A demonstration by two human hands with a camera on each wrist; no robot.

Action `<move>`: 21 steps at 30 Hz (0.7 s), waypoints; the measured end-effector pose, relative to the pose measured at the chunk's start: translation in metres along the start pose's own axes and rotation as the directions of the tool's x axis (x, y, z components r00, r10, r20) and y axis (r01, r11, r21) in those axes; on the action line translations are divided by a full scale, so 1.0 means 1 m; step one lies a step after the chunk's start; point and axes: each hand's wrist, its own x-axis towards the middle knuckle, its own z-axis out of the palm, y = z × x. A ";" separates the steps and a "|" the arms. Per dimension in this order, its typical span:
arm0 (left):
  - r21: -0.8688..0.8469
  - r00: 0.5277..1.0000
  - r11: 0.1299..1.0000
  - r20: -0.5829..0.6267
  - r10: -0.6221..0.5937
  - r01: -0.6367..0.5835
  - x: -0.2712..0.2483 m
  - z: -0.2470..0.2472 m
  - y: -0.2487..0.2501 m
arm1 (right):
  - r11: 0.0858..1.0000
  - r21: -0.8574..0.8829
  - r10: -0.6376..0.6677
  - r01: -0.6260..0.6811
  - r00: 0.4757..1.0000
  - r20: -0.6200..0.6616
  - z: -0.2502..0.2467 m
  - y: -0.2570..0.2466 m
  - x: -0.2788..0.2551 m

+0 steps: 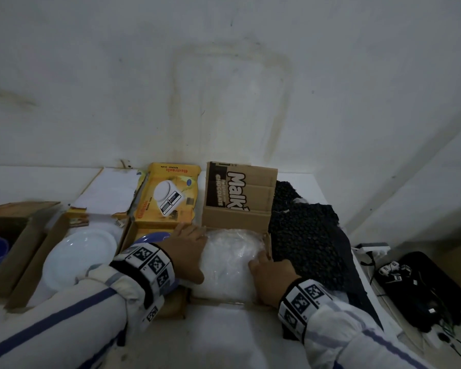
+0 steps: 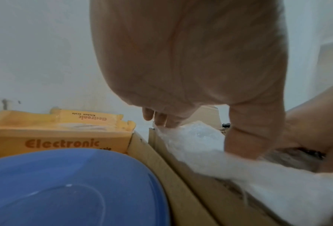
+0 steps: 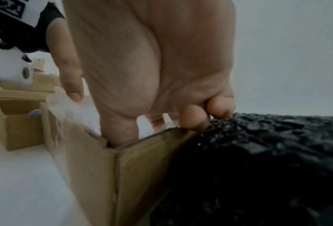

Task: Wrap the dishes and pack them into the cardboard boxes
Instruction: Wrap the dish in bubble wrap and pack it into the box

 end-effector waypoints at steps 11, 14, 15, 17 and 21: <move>0.345 1.000 0.938 0.016 -0.003 -0.003 0.016 0.004 0.025 | 0.997 0.062 0.053 -0.054 0.998 0.026 0.003 -0.002 0.005; 0.286 0.999 0.958 -0.035 0.006 0.004 0.013 0.007 0.020 | 0.998 0.065 0.018 -0.024 0.997 0.078 -0.002 0.002 0.004; 0.278 1.000 0.960 -0.028 0.005 0.003 0.011 0.007 0.018 | 0.998 0.062 -0.002 -0.004 0.995 0.097 -0.007 0.004 0.005; 0.269 1.000 0.963 -0.009 -0.007 0.009 0.009 0.006 0.018 | 0.996 0.087 -0.029 0.024 0.998 0.050 -0.021 0.007 0.008; 0.260 1.000 0.965 -0.018 -0.021 0.025 0.008 0.004 0.024 | 0.970 0.228 -0.038 0.082 0.980 -0.194 -0.031 -0.001 0.024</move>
